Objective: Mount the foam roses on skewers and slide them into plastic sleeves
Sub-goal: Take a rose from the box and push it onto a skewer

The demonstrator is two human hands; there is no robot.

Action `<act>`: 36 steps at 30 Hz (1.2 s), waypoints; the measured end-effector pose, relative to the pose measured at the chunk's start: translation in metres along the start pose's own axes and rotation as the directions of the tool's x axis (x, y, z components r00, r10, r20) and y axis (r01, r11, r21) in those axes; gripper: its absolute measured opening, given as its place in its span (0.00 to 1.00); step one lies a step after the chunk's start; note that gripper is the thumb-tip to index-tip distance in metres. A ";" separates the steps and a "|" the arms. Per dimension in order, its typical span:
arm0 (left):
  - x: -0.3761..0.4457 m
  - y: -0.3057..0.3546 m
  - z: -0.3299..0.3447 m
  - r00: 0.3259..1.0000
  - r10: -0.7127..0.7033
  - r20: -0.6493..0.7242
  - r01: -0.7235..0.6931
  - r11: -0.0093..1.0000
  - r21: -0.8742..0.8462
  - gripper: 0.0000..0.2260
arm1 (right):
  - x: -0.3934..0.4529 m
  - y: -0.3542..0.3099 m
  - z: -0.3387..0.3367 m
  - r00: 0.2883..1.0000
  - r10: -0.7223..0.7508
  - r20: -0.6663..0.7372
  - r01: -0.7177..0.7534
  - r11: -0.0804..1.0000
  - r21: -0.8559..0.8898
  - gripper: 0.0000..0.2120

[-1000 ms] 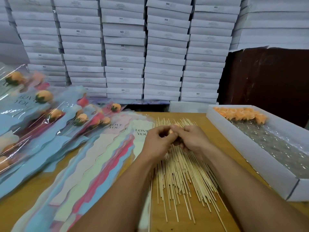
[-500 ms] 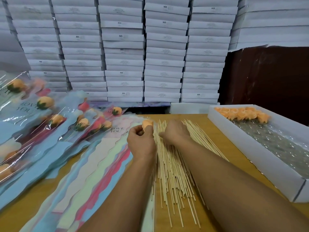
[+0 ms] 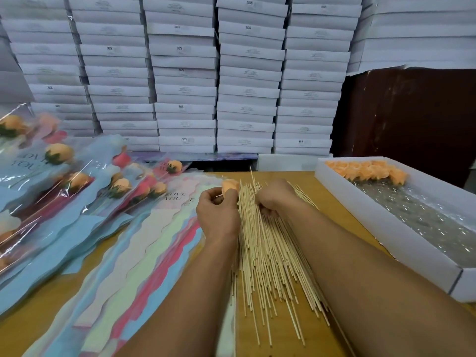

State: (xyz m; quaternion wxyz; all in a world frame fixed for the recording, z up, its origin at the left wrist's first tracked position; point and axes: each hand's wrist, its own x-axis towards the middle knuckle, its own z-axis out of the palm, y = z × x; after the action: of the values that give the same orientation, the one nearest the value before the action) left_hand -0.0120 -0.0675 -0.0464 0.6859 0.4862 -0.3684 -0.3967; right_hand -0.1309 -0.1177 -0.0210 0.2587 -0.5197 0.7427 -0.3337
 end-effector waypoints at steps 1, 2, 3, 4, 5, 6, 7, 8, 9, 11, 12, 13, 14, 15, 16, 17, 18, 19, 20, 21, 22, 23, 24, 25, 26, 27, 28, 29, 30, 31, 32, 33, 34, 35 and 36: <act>0.000 0.000 0.000 1.000 0.002 0.005 -0.002 1.000 -0.011 0.07 | -0.003 0.001 -0.005 1.000 -0.001 0.026 0.000 0.998 0.059 0.07; 0.000 0.000 0.001 1.000 0.008 0.012 -0.008 1.000 -0.020 0.08 | -0.006 0.001 -0.011 0.999 -0.007 0.052 0.002 0.994 0.113 0.08; 0.000 0.000 0.001 1.000 0.017 0.022 -0.016 1.000 -0.024 0.09 | -0.011 0.002 -0.017 0.997 -0.016 0.074 0.004 0.988 0.157 0.08; -0.001 0.000 0.002 0.999 0.025 0.032 -0.024 0.999 -0.024 0.10 | -0.017 0.003 -0.022 0.995 -0.022 0.097 0.004 0.983 0.186 0.07; -0.002 -0.001 0.002 0.999 0.031 0.043 -0.030 0.999 -0.022 0.11 | -0.022 0.004 -0.027 0.993 -0.024 0.119 -0.001 0.979 0.202 0.06; -0.002 -0.001 0.002 0.998 0.035 0.052 -0.034 0.999 -0.022 0.12 | -0.027 0.006 -0.030 0.990 -0.022 0.138 -0.008 0.978 0.210 0.04; -0.003 -0.002 0.002 0.997 0.037 0.060 -0.036 0.999 -0.026 0.11 | -0.031 0.009 -0.034 0.988 -0.021 0.154 -0.013 0.976 0.218 0.04; -0.003 -0.002 0.002 0.997 0.037 0.068 -0.035 0.999 -0.037 0.11 | -0.035 0.010 -0.037 0.985 -0.027 0.171 -0.013 0.973 0.229 0.04; -0.004 -0.001 0.001 0.997 0.035 0.072 -0.031 0.998 -0.057 0.11 | -0.039 0.012 -0.040 0.980 -0.043 0.192 -0.006 0.969 0.247 0.04; -0.003 0.001 0.001 0.997 0.024 0.077 -0.016 0.996 -0.093 0.11 | -0.048 0.014 -0.046 0.960 -0.100 0.261 0.015 0.951 0.309 0.07; -0.003 0.003 0.002 0.997 0.013 0.079 -0.004 0.994 -0.111 0.12 | -0.053 0.015 -0.049 0.943 -0.128 0.306 0.015 0.937 0.349 0.11; -0.003 0.004 0.002 0.997 -0.001 0.082 0.012 0.991 -0.135 0.12 | -0.059 0.018 -0.051 0.925 -0.152 0.347 0.004 0.921 0.391 0.12; -0.003 0.005 0.003 0.996 -0.018 0.089 0.033 0.985 -0.167 0.14 | -0.065 0.021 -0.052 0.909 -0.168 0.381 -0.012 0.904 0.428 0.12; -0.003 0.006 0.004 0.994 -0.039 0.101 0.059 0.977 -0.205 0.15 | -0.070 0.024 -0.052 0.898 -0.181 0.402 -0.027 0.888 0.460 0.12; -0.003 0.008 0.004 0.991 -0.063 0.120 0.092 0.965 -0.246 0.16 | -0.075 0.028 -0.051 0.891 -0.189 0.414 -0.041 0.873 0.487 0.13; -0.004 0.010 0.005 0.985 -0.089 0.145 0.129 0.948 -0.290 0.16 | -0.079 0.031 -0.050 0.887 -0.199 0.417 -0.043 0.863 0.503 0.12; -0.004 0.012 0.005 0.978 -0.115 0.172 0.168 0.928 -0.334 0.17 | -0.082 0.033 -0.049 0.886 -0.213 0.412 -0.026 0.864 0.503 0.09; -0.005 0.015 0.005 0.970 -0.138 0.200 0.206 0.903 -0.378 0.17 | -0.085 0.034 -0.048 0.885 -0.233 0.404 0.008 0.873 0.488 0.07; -0.006 0.017 0.004 0.961 -0.160 0.226 0.244 0.875 -0.417 0.17 | -0.088 0.035 -0.048 0.880 -0.262 0.397 0.053 0.883 0.467 0.08; -0.006 0.019 0.003 0.950 -0.183 0.255 0.285 0.844 -0.455 0.16 | -0.091 0.036 -0.048 0.869 -0.302 0.393 0.107 0.888 0.447 0.11; -0.006 0.021 0.002 0.936 -0.206 0.286 0.328 0.807 -0.491 0.16 | -0.093 0.036 -0.049 0.850 -0.352 0.392 0.165 0.884 0.437 0.14; -0.006 0.023 0.001 0.920 -0.229 0.317 0.372 0.765 -0.525 0.15 | -0.096 0.037 -0.049 0.824 -0.405 0.396 0.216 0.872 0.440 0.16; -0.006 0.025 -0.001 0.905 -0.252 0.343 0.412 0.723 -0.555 0.13 | -0.099 0.036 -0.049 0.799 -0.451 0.397 0.258 0.854 0.451 0.16; -0.006 0.027 -0.002 0.892 -0.274 0.359 0.443 0.685 -0.579 0.11 | -0.102 0.036 -0.049 0.787 -0.483 0.382 0.285 0.836 0.469 0.16; -0.005 0.027 -0.003 0.883 -0.293 0.366 0.464 0.655 -0.596 0.10 | -0.103 0.035 -0.047 0.789 -0.502 0.353 0.302 0.818 0.490 0.17; -0.005 0.028 -0.004 0.877 -0.306 0.369 0.477 0.631 -0.611 0.08 | -0.103 0.033 -0.046 0.798 -0.512 0.318 0.309 0.801 0.513 0.18; -0.004 0.029 -0.005 0.873 -0.314 0.373 0.487 0.611 -0.625 0.08 | -0.103 0.032 -0.045 0.812 -0.509 0.286 0.306 0.788 0.534 0.19; -0.004 0.029 -0.005 0.869 -0.320 0.378 0.494 0.592 -0.637 0.07 | -0.102 0.031 -0.045 0.825 -0.502 0.258 0.303 0.780 0.547 0.20; -0.004 0.029 -0.005 0.866 -0.324 0.382 0.501 0.576 -0.646 0.07 | -0.102 0.030 -0.045 0.836 -0.494 0.239 0.301 0.778 0.552 0.20; -0.004 0.030 -0.006 0.862 -0.326 0.388 0.506 0.565 -0.652 0.06 | -0.102 0.030 -0.045 0.841 -0.489 0.232 0.299 0.778 0.553 0.21; -0.004 0.031 -0.006 0.859 -0.326 0.394 0.512 0.557 -0.654 0.04 | -0.102 0.030 -0.045 0.840 -0.487 0.239 0.291 0.776 0.560 0.24; -0.005 0.032 -0.006 0.857 -0.325 0.400 0.515 0.551 -0.657 0.02 | -0.103 0.031 -0.044 0.833 -0.491 0.256 0.277 0.770 0.575 0.26; -0.006 0.032 -0.006 0.855 -0.323 0.405 0.518 0.547 -0.658 0.02 | -0.105 0.031 -0.043 0.820 -0.505 0.270 0.270 0.757 0.596 0.27; -0.006 0.033 -0.006 0.853 -0.322 0.410 0.521 0.545 -0.657 0.03 | -0.107 0.032 -0.042 0.808 -0.524 0.271 0.278 0.744 0.608 0.25; -0.006 0.033 -0.006 0.852 -0.321 0.414 0.524 0.542 -0.657 0.04 | -0.108 0.032 -0.040 0.799 -0.540 0.264 0.297 0.737 0.607 0.23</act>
State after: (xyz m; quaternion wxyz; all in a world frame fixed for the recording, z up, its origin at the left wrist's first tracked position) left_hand -0.0028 -0.0533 -0.0171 0.6552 0.1807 -0.1229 -0.7231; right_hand -0.1441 0.0011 -0.0152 0.4640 -0.6425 0.4035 -0.4572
